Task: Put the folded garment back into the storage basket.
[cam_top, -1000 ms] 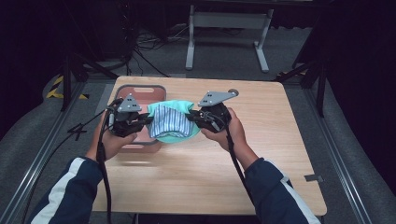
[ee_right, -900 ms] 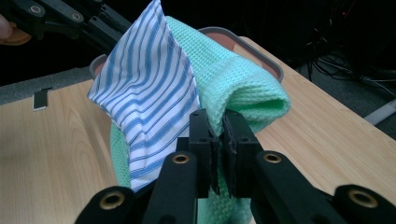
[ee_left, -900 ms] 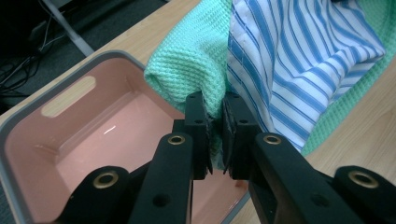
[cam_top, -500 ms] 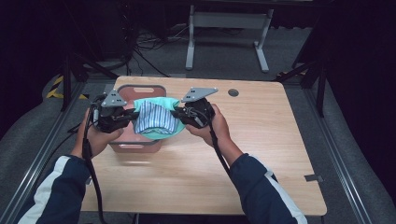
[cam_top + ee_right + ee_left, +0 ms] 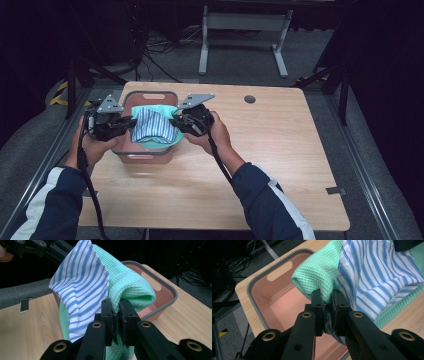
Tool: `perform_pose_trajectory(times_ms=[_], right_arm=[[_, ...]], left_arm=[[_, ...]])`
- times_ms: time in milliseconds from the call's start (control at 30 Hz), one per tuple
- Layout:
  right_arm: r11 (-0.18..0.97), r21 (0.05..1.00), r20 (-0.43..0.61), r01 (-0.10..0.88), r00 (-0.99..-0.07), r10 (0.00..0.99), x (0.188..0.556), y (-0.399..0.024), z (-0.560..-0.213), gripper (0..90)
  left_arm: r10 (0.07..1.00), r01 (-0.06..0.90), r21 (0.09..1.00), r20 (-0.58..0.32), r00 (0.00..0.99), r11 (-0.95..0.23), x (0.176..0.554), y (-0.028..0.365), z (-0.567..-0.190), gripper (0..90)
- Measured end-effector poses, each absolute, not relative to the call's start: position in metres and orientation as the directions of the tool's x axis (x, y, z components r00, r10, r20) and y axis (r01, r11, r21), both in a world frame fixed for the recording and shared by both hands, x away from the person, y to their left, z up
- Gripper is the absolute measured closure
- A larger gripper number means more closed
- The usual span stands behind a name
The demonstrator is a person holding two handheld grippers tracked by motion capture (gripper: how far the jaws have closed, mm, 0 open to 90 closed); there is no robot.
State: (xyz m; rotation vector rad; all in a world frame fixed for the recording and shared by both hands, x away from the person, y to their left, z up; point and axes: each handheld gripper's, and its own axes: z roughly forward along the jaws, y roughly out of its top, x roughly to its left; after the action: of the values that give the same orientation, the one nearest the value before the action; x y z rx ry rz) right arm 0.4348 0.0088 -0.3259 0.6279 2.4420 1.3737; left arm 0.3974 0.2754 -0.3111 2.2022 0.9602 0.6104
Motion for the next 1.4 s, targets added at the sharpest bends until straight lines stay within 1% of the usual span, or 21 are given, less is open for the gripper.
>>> perform_pose_trajectory(times_ms=[300,833,967,1067,1267,1400], right_arm=[[0.474,0.847,-0.024,0.239,-0.875,0.484,0.438,0.025,-0.332,83.3],[0.507,0.825,-0.025,0.25,-0.88,0.474,0.446,0.05,-0.346,83.2],[0.518,0.816,-0.028,0.255,-0.879,0.477,0.449,0.056,-0.35,83.0],[0.526,0.809,-0.024,0.264,-0.878,0.478,0.451,0.059,-0.354,82.9],[0.542,0.796,-0.023,0.27,-0.881,0.472,0.455,0.064,-0.361,82.7],[0.543,0.793,-0.022,0.275,-0.879,0.477,0.456,0.066,-0.364,82.0]], left_arm=[[0.772,0.476,0.703,0.164,0.614,-0.528,0.4,0.283,-0.316,81.9],[0.789,0.505,0.691,0.156,0.594,-0.517,0.405,0.294,-0.327,82.1],[0.793,0.51,0.691,0.15,0.591,-0.511,0.407,0.293,-0.333,82.1],[0.789,0.522,0.67,0.16,0.593,-0.528,0.41,0.293,-0.336,82.0],[0.793,0.526,0.662,0.176,0.584,-0.534,0.417,0.291,-0.342,82.0],[0.797,0.536,0.658,0.169,0.579,-0.529,0.42,0.291,-0.344,82.0]])
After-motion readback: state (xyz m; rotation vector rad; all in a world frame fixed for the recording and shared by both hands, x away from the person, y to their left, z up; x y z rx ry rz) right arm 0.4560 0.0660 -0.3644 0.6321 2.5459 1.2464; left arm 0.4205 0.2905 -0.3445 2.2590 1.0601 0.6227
